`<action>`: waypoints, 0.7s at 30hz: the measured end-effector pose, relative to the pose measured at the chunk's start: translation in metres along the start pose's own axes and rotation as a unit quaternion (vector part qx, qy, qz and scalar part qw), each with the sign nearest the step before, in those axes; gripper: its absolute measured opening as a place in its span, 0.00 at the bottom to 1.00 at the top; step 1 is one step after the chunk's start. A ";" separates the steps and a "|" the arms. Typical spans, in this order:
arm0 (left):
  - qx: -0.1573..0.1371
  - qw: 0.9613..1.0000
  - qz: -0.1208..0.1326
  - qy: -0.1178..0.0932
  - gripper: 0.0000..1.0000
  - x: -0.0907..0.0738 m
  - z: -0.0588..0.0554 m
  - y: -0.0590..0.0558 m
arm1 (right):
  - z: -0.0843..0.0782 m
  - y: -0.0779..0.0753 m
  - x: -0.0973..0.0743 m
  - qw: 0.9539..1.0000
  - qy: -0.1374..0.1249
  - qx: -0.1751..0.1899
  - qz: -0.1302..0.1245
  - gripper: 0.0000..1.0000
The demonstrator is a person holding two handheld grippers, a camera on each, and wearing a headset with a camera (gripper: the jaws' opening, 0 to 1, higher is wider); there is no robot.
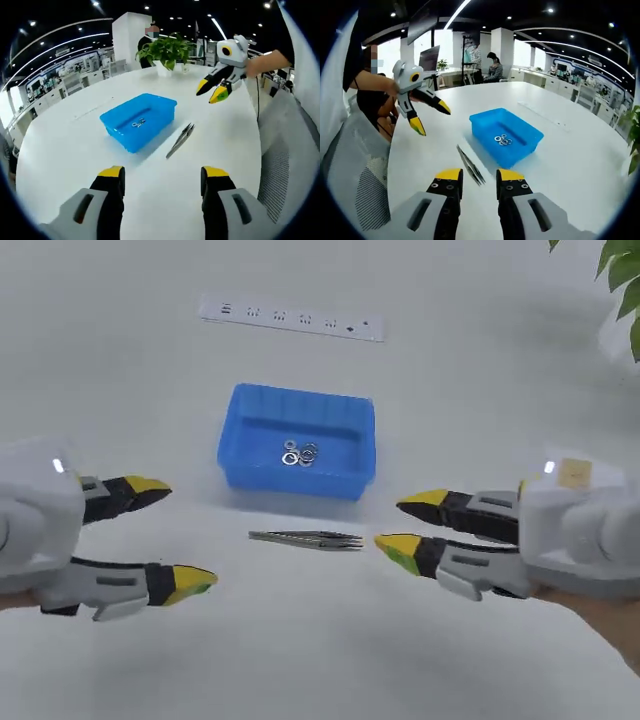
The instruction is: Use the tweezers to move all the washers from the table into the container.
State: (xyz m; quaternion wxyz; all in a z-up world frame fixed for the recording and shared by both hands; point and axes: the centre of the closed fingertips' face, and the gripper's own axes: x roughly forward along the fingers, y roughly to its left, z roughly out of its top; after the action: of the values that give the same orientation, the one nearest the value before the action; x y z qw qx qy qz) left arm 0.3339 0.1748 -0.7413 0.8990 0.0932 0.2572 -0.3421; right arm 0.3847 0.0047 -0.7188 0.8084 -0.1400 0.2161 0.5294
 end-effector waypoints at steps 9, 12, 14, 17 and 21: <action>-0.009 0.997 0.025 -0.073 0.87 -0.023 0.040 -0.020 | 0.016 -0.001 -0.043 0.998 -0.038 0.005 -0.050 0.37; -0.004 0.996 0.035 -0.087 0.93 -0.030 0.052 -0.021 | 0.022 0.000 -0.053 0.997 -0.049 0.004 -0.065 0.45; -0.003 0.995 0.040 -0.095 0.97 -0.035 0.055 -0.018 | 0.023 0.001 -0.058 0.996 -0.050 -0.001 -0.075 0.52; -0.001 0.993 0.044 -0.105 0.99 -0.043 0.063 -0.023 | 0.025 0.006 -0.063 0.995 -0.059 0.004 -0.082 0.63; -0.018 0.991 0.049 -0.121 0.99 -0.050 0.066 -0.025 | 0.024 0.018 -0.064 0.996 -0.050 -0.016 -0.072 0.78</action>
State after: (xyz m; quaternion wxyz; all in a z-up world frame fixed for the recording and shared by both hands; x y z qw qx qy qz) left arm 0.3120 0.1620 -0.6582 0.9405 0.0474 0.1479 -0.3021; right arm 0.3514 -0.0279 -0.6662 0.8519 -0.1413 0.1562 0.4794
